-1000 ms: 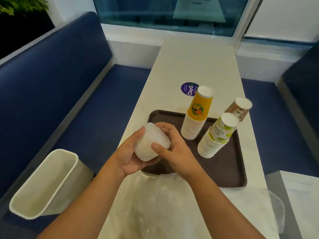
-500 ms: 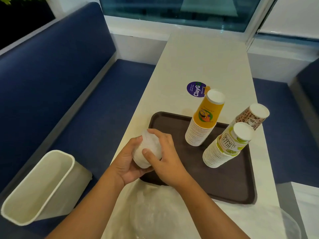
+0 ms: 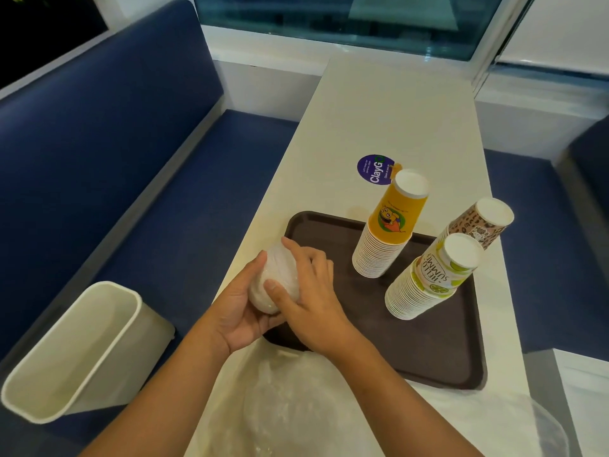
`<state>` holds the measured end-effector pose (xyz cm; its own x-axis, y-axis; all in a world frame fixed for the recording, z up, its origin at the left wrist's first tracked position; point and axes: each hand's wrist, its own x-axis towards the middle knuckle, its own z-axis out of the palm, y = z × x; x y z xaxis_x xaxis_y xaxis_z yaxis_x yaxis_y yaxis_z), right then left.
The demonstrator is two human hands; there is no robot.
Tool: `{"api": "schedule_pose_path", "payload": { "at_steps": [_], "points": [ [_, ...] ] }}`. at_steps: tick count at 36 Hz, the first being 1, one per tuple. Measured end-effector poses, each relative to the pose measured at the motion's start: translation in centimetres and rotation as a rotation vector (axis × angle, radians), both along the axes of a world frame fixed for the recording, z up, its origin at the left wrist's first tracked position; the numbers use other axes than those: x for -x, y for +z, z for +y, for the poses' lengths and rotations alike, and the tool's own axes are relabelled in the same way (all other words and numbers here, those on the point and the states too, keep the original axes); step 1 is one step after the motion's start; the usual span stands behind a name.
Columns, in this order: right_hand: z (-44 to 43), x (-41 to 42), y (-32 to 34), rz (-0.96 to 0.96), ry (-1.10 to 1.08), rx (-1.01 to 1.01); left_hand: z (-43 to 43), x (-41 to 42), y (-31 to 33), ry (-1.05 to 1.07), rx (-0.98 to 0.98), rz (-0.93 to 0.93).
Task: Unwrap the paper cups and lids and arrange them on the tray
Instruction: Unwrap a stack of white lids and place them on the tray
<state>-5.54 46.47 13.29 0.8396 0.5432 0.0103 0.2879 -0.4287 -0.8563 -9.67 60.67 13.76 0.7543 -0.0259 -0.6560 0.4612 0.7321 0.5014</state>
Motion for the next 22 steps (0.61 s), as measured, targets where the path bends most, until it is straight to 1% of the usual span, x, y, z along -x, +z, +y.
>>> {"api": "schedule_pose_path", "payload": {
  "at_steps": [3,6,8,13,16,18,19,22],
  "points": [
    [0.0,-0.1,0.2,0.075,-0.023,-0.085,0.0,-0.1,0.0,0.040,0.031,0.001],
    [0.0,0.0,0.2,0.023,-0.019,-0.057,-0.2,-0.3,0.3,0.042,0.044,-0.026],
    [0.1,0.0,0.2,0.030,-0.037,-0.071,-0.4,-0.5,0.4,0.041,0.045,-0.041],
    [0.5,-1.0,0.3,0.124,-0.234,-0.257,-0.2,-0.8,0.0,0.109,0.127,-0.033],
    [0.4,-2.3,0.5,0.163,-0.279,-0.295,0.2,-0.7,-0.8,0.124,0.195,-0.016],
    [0.3,-3.5,0.0,0.146,-0.304,-0.239,0.6,-0.6,-1.2,0.143,0.222,-0.005],
    [0.5,-4.3,-0.5,0.127,-0.311,-0.168,0.8,-0.7,-1.5,0.159,0.229,-0.001],
    [0.8,-6.7,-2.8,0.026,-0.277,0.174,1.4,-0.6,-2.1,0.186,0.246,0.001]
  ]
}}
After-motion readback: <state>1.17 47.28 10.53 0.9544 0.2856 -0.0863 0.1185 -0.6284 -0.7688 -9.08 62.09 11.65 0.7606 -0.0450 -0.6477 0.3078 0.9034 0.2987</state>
